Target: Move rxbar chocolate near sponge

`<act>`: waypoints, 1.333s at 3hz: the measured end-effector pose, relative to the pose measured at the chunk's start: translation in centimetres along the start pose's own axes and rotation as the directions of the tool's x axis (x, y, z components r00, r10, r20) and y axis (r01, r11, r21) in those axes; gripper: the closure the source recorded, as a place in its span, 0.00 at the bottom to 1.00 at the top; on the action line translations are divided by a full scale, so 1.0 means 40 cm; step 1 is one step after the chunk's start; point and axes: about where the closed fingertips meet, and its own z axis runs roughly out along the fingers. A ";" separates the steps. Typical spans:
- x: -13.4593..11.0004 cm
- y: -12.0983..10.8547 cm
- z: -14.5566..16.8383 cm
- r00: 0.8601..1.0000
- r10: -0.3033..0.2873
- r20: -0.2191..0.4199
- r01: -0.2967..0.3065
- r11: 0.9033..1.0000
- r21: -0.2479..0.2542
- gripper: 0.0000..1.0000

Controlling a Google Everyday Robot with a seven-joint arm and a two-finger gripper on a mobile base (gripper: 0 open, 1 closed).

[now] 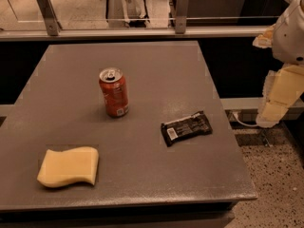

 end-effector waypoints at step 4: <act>-0.103 0.088 0.311 0.987 -0.127 0.095 0.147 0.958 -0.246 0.00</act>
Offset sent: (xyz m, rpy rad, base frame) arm 0.0315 0.0480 -0.0876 0.0132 0.2249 0.1891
